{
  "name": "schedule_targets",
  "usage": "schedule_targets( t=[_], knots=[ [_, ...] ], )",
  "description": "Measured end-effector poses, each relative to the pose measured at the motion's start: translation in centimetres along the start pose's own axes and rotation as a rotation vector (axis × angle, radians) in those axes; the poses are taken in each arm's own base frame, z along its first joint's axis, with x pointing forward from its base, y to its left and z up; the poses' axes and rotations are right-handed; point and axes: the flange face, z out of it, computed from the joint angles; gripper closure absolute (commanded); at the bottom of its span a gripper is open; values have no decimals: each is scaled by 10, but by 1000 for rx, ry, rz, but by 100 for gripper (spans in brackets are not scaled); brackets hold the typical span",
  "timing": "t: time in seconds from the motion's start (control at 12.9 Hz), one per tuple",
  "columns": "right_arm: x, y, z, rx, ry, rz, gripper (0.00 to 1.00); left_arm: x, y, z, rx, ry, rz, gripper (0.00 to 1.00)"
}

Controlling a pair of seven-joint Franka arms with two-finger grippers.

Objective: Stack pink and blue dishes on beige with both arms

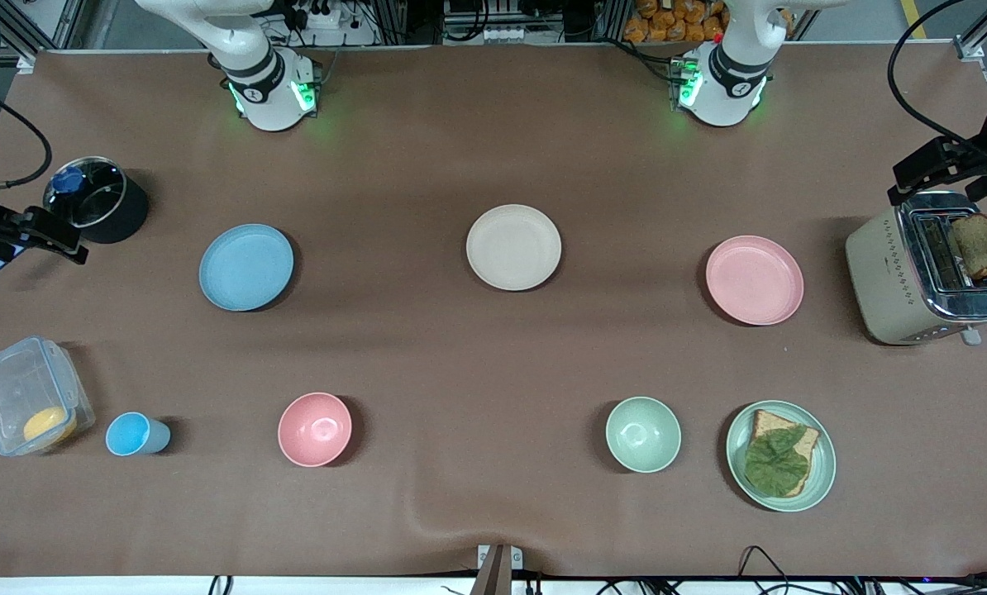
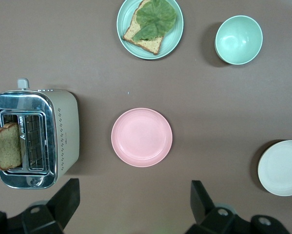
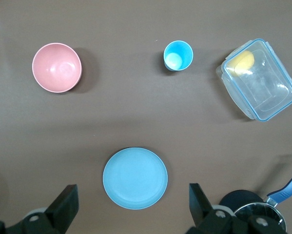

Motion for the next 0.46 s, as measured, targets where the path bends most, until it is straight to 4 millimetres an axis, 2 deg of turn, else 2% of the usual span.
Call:
schedule_targets(
  t=[0.46],
  knots=[
    [0,0,0,0,0,0,0,0,-6,3,1,-11,-10,0]
  ],
)
